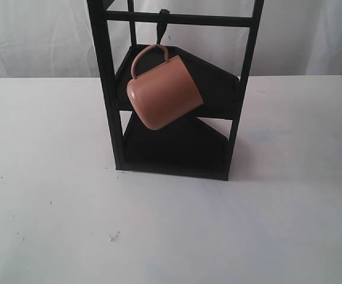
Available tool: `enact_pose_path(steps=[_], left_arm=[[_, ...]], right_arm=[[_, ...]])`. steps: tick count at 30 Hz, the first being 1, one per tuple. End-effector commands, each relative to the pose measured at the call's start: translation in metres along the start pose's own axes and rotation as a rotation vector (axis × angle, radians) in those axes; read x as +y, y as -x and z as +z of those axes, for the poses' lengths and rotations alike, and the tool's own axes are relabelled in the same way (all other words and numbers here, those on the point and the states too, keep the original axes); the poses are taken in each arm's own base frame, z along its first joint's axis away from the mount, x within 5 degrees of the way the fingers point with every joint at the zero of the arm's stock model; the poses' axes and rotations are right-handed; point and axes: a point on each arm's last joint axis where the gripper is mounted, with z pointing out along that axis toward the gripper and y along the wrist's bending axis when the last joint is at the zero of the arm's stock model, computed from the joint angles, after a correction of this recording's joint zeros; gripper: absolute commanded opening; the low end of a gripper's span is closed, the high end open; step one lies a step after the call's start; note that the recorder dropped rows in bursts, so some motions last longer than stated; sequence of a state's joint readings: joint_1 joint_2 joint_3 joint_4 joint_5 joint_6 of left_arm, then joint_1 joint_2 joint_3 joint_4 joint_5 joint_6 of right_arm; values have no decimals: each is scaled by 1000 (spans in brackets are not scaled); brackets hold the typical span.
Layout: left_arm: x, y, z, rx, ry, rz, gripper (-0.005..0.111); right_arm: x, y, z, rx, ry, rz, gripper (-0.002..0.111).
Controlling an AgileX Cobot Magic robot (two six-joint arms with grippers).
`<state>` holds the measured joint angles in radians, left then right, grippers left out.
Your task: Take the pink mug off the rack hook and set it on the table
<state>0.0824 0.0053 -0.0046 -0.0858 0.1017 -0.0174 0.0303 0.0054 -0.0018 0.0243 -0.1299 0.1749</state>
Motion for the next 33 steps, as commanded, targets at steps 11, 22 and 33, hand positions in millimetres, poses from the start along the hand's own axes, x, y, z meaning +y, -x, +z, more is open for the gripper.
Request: enact_pose_path(steps=[11,22,33], left_arm=[[0,-1,0,-5,-4,-10,0],[0,-1,0,-5,-4,-10,0],[0,-1,0,-5,-4,-10,0]], right_arm=[[10,50,-3,-126,41,190,0],[37,81,26,431,190,9,0],[92,77,51,661,811,-103,0]])
